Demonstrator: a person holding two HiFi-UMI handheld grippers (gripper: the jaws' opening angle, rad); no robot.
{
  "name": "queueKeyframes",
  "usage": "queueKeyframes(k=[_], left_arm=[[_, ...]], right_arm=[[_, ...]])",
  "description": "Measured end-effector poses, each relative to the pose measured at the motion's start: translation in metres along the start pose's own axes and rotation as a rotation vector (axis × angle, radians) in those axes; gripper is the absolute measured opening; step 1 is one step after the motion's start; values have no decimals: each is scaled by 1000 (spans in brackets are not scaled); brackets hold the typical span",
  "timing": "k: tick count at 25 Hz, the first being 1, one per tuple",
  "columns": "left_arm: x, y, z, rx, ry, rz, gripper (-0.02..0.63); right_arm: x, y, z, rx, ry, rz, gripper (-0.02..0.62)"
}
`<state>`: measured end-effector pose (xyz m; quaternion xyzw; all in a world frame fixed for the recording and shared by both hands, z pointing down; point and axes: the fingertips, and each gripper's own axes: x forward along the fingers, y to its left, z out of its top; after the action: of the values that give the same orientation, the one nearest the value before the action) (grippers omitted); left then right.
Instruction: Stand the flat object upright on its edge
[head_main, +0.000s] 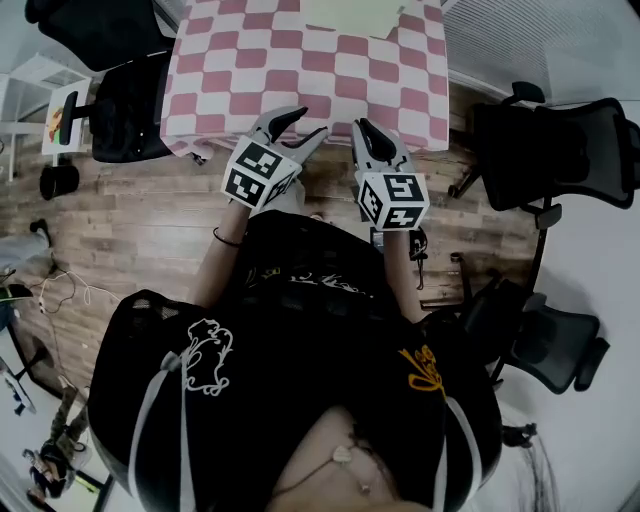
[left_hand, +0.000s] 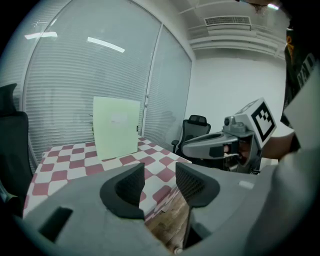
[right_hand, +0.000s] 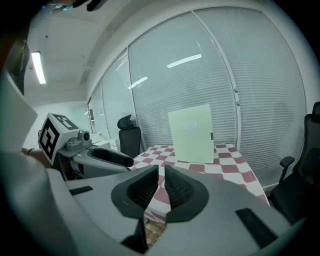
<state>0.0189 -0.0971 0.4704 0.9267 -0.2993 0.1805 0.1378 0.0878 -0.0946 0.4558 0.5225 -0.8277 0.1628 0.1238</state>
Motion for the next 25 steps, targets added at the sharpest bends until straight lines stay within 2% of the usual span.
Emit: queueKeyframes(k=[12,25], left_arm=[[-35,-88,-35,5,-5,50,117],[-74,-132,-69,-3,14,70,81]], right_arm=[[-81,27,-42,-25,-15,72,41],[-123,64,-68,-55,-22,129,41]])
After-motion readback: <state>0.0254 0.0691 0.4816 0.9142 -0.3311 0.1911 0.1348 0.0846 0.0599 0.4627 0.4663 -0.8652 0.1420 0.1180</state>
